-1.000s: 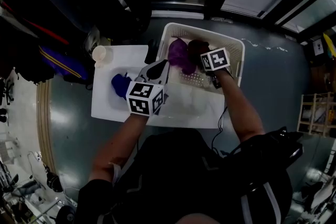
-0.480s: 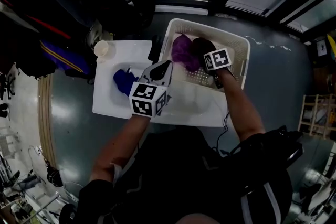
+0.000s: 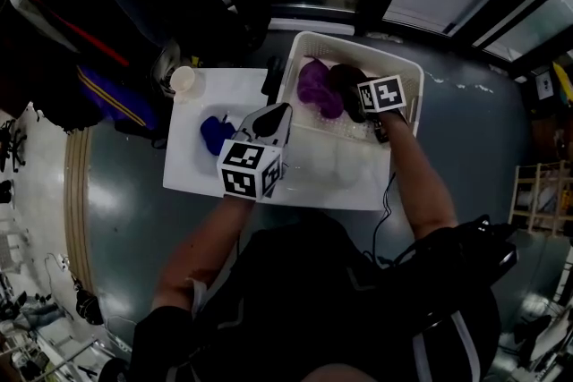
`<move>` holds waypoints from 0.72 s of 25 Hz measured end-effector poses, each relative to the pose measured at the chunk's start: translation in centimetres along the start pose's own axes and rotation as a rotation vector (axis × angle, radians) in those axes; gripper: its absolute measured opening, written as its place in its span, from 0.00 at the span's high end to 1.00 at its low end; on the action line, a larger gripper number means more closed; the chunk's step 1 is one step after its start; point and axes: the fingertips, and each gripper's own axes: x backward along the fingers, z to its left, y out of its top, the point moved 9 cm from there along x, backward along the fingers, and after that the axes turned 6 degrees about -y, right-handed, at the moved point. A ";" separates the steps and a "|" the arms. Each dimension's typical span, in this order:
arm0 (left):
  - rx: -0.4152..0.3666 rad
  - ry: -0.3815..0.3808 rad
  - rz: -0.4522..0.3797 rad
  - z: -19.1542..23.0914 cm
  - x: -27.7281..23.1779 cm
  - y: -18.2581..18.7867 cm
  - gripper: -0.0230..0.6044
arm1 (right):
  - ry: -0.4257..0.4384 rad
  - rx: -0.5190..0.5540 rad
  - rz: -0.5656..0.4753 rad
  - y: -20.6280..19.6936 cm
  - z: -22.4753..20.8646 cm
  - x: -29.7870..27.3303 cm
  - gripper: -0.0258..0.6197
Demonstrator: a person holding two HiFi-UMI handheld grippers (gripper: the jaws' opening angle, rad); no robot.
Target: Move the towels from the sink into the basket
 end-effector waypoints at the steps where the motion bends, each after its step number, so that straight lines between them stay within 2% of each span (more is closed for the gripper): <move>1: 0.000 0.001 -0.008 -0.1 0.4 0.0 0.96 | -0.005 0.003 -0.027 0.5 0.1 0.9 0.58; 5: -0.024 0.004 -0.034 -1.0 2.3 0.0 0.96 | 0.004 0.005 -0.150 2.4 1.7 5.1 0.60; 8: -0.050 -0.001 -0.062 -1.6 4.3 0.0 0.96 | 0.053 0.025 -0.235 3.2 4.5 7.9 0.64; 11: -0.040 0.012 -0.101 -1.9 6.8 -0.1 0.96 | 0.077 0.068 -0.309 3.6 7.6 10.8 0.67; 18: -0.084 0.101 -0.176 -0.6 13.0 0.5 0.96 | 0.161 0.125 -0.441 2.5 15.0 16.0 0.82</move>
